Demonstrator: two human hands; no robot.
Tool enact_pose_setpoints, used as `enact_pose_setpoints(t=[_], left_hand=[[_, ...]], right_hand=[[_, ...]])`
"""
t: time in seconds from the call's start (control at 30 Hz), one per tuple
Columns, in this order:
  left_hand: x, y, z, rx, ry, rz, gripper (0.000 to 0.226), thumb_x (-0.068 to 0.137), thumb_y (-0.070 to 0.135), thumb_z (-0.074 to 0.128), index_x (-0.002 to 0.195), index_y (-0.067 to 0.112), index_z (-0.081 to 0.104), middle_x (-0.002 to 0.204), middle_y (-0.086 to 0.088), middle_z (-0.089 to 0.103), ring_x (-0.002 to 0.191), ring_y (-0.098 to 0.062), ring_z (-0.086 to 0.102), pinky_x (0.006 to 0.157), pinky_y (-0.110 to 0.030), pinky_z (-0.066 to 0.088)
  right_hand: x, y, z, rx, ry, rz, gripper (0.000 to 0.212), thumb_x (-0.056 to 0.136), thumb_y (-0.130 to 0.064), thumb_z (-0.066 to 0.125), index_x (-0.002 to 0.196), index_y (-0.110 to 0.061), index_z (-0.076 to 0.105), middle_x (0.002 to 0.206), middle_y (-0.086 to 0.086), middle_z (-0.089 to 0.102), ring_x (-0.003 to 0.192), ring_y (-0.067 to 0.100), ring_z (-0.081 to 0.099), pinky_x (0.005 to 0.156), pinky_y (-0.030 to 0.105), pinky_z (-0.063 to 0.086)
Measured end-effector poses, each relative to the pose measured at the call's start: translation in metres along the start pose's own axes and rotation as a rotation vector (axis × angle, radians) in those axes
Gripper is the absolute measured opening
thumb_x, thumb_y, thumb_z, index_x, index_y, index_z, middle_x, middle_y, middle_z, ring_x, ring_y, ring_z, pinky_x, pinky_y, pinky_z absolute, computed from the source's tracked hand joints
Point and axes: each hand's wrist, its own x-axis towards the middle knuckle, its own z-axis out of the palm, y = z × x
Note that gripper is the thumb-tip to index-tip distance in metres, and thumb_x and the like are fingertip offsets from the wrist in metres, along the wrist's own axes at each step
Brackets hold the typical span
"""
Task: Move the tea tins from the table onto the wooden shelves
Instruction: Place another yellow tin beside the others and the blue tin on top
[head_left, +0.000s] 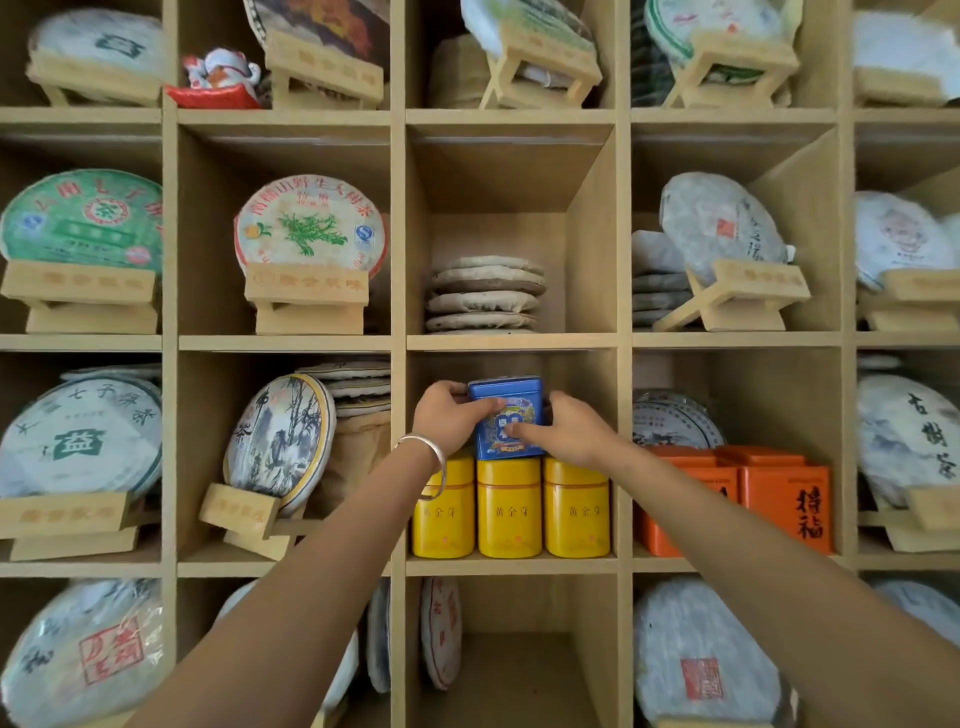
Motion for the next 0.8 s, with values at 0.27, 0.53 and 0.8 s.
enact_pose_setpoints(t=[0.27, 0.53, 0.8], left_hand=[[0.014, -0.001, -0.009, 0.093, -0.137, -0.009, 0.021, 0.077, 0.026, 0.078, 0.085, 0.022, 0.059, 0.100, -0.007, 0.071, 0.082, -0.011, 0.069, 0.074, -0.031, 0.059], [0.010, 0.000, -0.010, 0.102, -0.165, -0.037, 0.055, 0.079, 0.019, 0.077, 0.125, 0.006, 0.050, 0.110, -0.006, 0.063, 0.093, -0.015, 0.064, 0.079, -0.032, 0.058], [0.009, -0.001, -0.009, 0.091, -0.166, -0.052, 0.061, 0.077, 0.018, 0.078, 0.129, 0.006, 0.047, 0.118, -0.009, 0.063, 0.093, -0.014, 0.064, 0.075, -0.028, 0.057]], right_hand=[[0.005, 0.001, 0.011, -0.132, -0.024, 0.012, 0.049, 0.079, -0.059, 0.066, 0.105, -0.020, 0.052, 0.109, -0.001, 0.066, 0.092, 0.013, 0.064, 0.083, 0.036, 0.056], [0.000, 0.006, 0.012, -0.291, 0.001, -0.003, 0.045, 0.084, -0.063, 0.055, 0.102, -0.023, 0.046, 0.113, -0.002, 0.065, 0.108, 0.019, 0.059, 0.112, 0.055, 0.023], [0.000, 0.007, 0.009, -0.313, -0.028, 0.008, 0.044, 0.084, -0.065, 0.053, 0.101, -0.025, 0.044, 0.116, -0.002, 0.064, 0.112, 0.020, 0.057, 0.113, 0.057, 0.015]])
